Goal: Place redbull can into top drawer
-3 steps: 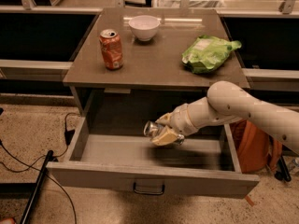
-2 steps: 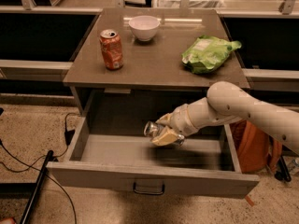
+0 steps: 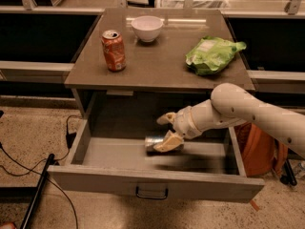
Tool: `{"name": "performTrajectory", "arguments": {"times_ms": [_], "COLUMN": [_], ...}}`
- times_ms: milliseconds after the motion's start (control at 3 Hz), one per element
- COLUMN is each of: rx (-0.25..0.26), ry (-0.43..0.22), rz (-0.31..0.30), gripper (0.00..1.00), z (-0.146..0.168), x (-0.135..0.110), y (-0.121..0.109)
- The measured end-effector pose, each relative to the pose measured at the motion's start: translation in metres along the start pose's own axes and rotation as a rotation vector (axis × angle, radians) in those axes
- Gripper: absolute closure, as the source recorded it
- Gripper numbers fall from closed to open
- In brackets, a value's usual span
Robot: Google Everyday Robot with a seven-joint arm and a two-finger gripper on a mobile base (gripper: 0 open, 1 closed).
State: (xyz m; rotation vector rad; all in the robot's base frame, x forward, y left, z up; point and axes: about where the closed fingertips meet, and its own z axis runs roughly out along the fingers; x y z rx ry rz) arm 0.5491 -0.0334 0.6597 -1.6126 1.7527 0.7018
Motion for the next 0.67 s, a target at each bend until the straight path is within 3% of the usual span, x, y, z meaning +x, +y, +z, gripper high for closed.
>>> {"name": "performTrajectory", "arguments": {"times_ms": [667], "rx": [0.000], "ry": [0.000], "rz": [0.000], "gripper": [0.00], "z": [0.0001], "x": [0.0000], "y": [0.0000]}}
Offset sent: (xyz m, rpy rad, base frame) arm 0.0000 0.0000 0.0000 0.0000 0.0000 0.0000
